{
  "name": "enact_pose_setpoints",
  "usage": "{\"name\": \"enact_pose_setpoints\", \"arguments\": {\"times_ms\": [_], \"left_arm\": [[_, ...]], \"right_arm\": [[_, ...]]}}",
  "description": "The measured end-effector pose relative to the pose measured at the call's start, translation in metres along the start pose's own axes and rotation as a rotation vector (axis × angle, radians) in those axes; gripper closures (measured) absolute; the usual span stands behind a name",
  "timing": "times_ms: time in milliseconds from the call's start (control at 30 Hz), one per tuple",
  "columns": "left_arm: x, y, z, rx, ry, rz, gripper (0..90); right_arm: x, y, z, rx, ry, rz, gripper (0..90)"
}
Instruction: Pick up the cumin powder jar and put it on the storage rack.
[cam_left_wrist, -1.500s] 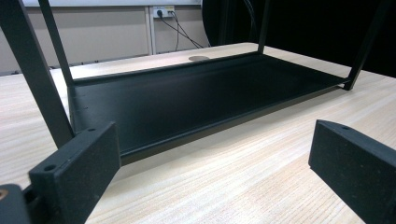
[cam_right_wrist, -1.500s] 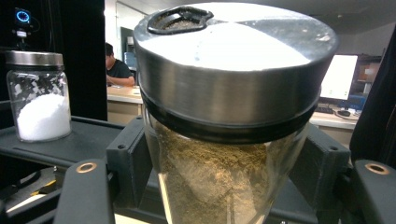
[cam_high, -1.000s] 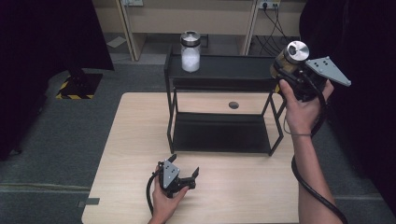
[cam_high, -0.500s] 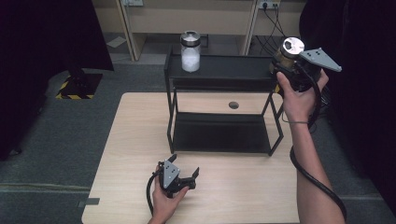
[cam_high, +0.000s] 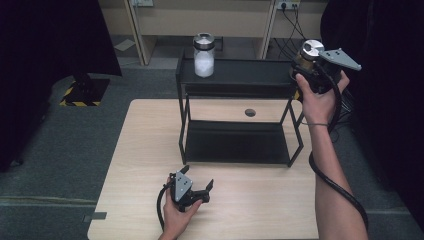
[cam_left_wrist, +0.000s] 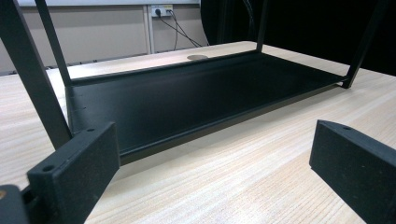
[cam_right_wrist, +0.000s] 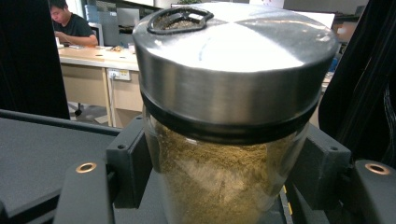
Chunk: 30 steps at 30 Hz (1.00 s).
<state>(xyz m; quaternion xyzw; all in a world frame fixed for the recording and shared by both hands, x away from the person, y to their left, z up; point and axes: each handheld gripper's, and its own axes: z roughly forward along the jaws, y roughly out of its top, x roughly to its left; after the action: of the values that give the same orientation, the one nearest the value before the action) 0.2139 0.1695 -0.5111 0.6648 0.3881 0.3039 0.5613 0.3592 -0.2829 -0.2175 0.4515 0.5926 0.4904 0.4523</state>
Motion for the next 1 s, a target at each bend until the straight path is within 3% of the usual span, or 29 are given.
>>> {"name": "enact_pose_setpoints", "arguments": {"times_ms": [433,500,633,1000], "left_arm": [[0.0,0.001,0.0,0.003,-0.001,0.003,1.0],[0.0,0.001,0.0,0.004,-0.002,0.005,0.9],[0.0,0.0,0.0,0.001,-0.004,0.003,0.9],[-0.001,0.001,0.0,0.003,-0.006,0.008,0.9]], "right_arm": [[0.003,0.008,0.011,0.029,-0.001,0.011,31.1],[0.0,0.007,0.013,0.033,0.018,0.026,31.2],[0.001,0.003,0.016,0.025,0.014,0.053,31.1],[0.001,0.001,0.018,0.019,0.016,0.064,31.1]]}}
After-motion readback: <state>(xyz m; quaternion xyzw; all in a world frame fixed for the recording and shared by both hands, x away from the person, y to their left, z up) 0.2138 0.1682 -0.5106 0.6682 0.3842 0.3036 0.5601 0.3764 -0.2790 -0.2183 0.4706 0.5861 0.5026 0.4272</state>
